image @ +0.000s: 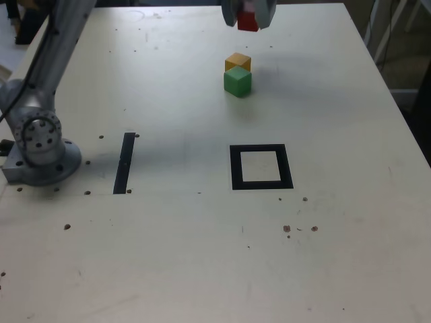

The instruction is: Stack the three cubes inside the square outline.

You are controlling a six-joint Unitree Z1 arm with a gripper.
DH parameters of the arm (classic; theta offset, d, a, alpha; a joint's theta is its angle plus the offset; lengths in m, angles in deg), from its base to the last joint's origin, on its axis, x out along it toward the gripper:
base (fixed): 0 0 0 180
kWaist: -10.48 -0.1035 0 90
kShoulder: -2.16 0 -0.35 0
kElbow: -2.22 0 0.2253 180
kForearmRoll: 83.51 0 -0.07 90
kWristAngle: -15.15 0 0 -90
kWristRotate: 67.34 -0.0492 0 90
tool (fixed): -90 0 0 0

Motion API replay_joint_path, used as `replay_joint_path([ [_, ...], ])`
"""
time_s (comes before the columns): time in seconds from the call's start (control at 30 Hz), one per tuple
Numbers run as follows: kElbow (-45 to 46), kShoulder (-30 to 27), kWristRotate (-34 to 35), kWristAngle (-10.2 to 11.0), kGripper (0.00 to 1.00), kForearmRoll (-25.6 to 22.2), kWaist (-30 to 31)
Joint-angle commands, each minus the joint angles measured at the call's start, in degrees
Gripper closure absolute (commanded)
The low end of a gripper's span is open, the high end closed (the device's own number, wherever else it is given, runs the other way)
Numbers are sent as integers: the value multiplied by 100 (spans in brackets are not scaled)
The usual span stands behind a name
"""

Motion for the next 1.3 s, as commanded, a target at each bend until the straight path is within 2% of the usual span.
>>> replay_joint_path([
  [0.0, 210, -235, 174, -27, 67, -34, 173],
  [0.13, 934, -729, 678, -10, 67, 98, 603],
  [0.27, 2157, -1322, 1379, -17, 67, 509, 1094],
  [0.43, 3895, -2034, 2564, -247, 67, 1206, 1888],
  [0.57, 4616, -2262, 3635, -378, 68, 1363, 2621],
  [0.73, 4925, -2272, 4733, -543, 69, 1365, 3438],
  [0.9, 4823, -2091, 5334, -697, 69, 1396, 3984],
  [1.07, 4400, -1679, 5623, -851, 69, 1490, 4264],
  [1.27, 4088, -1347, 5915, -936, 69, 1747, 4277],
])
